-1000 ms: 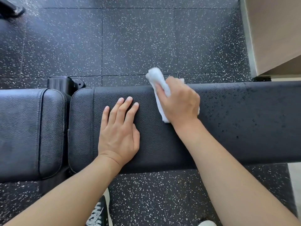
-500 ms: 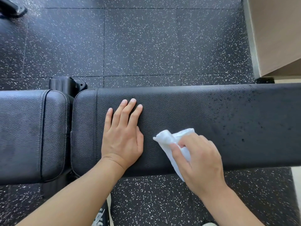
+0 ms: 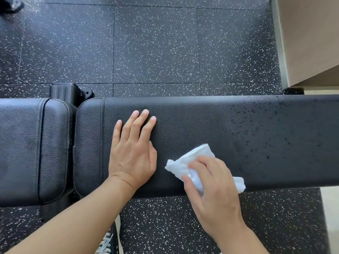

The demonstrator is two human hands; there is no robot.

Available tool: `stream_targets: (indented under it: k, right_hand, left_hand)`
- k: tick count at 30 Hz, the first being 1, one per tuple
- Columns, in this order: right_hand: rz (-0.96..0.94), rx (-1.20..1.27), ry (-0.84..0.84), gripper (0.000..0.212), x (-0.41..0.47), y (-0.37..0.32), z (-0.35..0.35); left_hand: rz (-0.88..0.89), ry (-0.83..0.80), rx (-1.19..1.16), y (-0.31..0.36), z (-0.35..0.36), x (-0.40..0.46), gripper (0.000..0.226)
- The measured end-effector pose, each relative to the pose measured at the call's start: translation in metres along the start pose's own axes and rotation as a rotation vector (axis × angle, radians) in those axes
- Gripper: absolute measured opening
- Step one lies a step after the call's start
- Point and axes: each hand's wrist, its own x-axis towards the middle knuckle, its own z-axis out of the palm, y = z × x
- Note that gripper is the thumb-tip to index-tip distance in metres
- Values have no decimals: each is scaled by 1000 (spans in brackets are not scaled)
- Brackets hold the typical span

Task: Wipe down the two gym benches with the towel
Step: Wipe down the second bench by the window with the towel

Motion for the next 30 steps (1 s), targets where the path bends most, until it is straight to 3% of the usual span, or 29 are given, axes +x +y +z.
stream_targets:
  k: [4,8,10,16,19,24,30]
  right_hand:
    - [2,-6,-21,41,6,-3,-4]
    - [-8,-97,-168,70,-10,-2,-4]
    - [-17,-131,-196,76,-11,-1,-2]
    - [8,-141,-116,75,62,9,6]
    - [-26,-207,-26,65,91,14,12]
    - [-114,-196,150,39,71,29,13]
    - [-215,-234,198,36,51,46,11]
  left_hand:
    - [1,6,-3,1,-1,1,63]
    - [-1,11,-4,2,-1,0,62]
    - [-1,12,-8,3,-2,0,63]
    - [-3,13,-11,3,-1,0,63]
    - [-3,14,-12,3,-1,0,63]
    - [0,20,-15,2,0,0,63]
    - [1,28,-23,1,1,0,63]
